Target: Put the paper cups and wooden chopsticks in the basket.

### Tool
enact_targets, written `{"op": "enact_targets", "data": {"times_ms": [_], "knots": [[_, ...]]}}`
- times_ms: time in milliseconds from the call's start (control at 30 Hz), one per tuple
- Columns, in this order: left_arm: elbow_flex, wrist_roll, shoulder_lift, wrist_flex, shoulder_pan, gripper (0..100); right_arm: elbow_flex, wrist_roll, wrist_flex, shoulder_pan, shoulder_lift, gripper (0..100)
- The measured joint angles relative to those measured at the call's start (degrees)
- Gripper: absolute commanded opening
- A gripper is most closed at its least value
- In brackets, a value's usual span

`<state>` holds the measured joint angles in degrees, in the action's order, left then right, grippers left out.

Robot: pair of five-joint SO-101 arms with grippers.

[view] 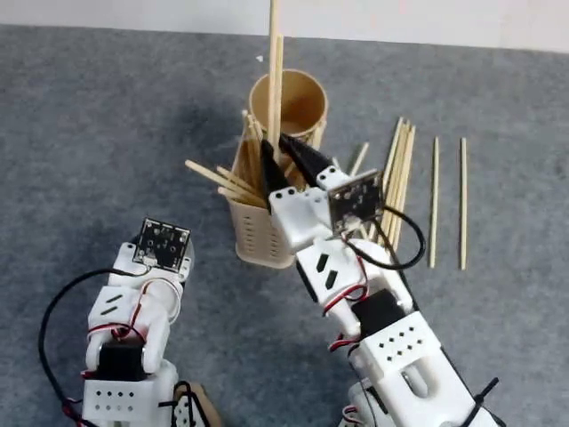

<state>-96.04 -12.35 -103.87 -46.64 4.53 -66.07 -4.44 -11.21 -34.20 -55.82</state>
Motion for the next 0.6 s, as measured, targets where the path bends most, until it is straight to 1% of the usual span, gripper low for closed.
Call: {"op": "enact_targets", "data": {"times_ms": [233,267,333,433,467,500,600], "knots": [[0.0,0.0,0.0,0.0,0.0,16,0.0,-0.4,0.0,0.0,-1.5,1.3],[0.0,0.0,0.0,0.0,0.0,16,-0.1,-0.6,0.0,0.0,-2.4,2.6],[0.0,0.0,0.0,0.0,0.0,16,-0.1,-0.8,0.6,0.0,-4.6,8.5],[0.0,0.0,0.0,0.0,0.0,16,-0.1,-0.6,6.9,0.0,-8.1,17.7],[0.0,0.0,0.0,0.0,0.0,16,-0.1,0.6,9.5,0.0,-9.1,19.9],[0.0,0.0,0.0,0.0,0.0,16,0.1,2.3,12.1,0.0,-10.2,21.4],[0.0,0.0,0.0,0.0,0.0,16,2.2,7.9,19.0,0.0,-11.7,21.7]]}}
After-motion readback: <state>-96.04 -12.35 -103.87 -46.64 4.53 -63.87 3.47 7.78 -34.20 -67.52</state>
